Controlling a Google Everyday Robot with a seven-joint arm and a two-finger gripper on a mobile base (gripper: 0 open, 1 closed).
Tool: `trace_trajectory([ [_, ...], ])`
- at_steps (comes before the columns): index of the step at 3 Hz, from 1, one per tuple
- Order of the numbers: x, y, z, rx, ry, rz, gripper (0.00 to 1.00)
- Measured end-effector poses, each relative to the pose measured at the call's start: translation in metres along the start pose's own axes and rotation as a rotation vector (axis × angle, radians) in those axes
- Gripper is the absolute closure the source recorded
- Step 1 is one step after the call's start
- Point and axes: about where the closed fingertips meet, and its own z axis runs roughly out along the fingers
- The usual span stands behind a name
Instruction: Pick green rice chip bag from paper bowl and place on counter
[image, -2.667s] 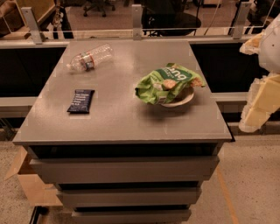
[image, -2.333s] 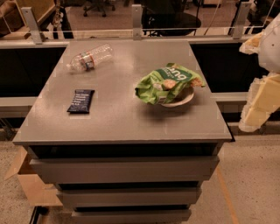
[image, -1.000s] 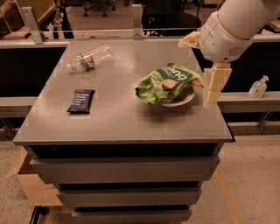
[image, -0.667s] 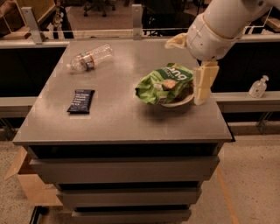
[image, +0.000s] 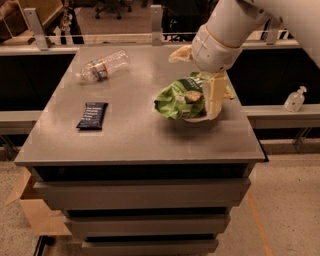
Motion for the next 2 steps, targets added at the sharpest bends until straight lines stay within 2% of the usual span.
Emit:
trace_trajectory([
  [1,-0.0055,-0.0053,0.0104,-0.019,-0.008,-0.025,0.0],
  [2,-0.0067,-0.0078,0.02,-0.038,0.001,-0.034,0.18],
])
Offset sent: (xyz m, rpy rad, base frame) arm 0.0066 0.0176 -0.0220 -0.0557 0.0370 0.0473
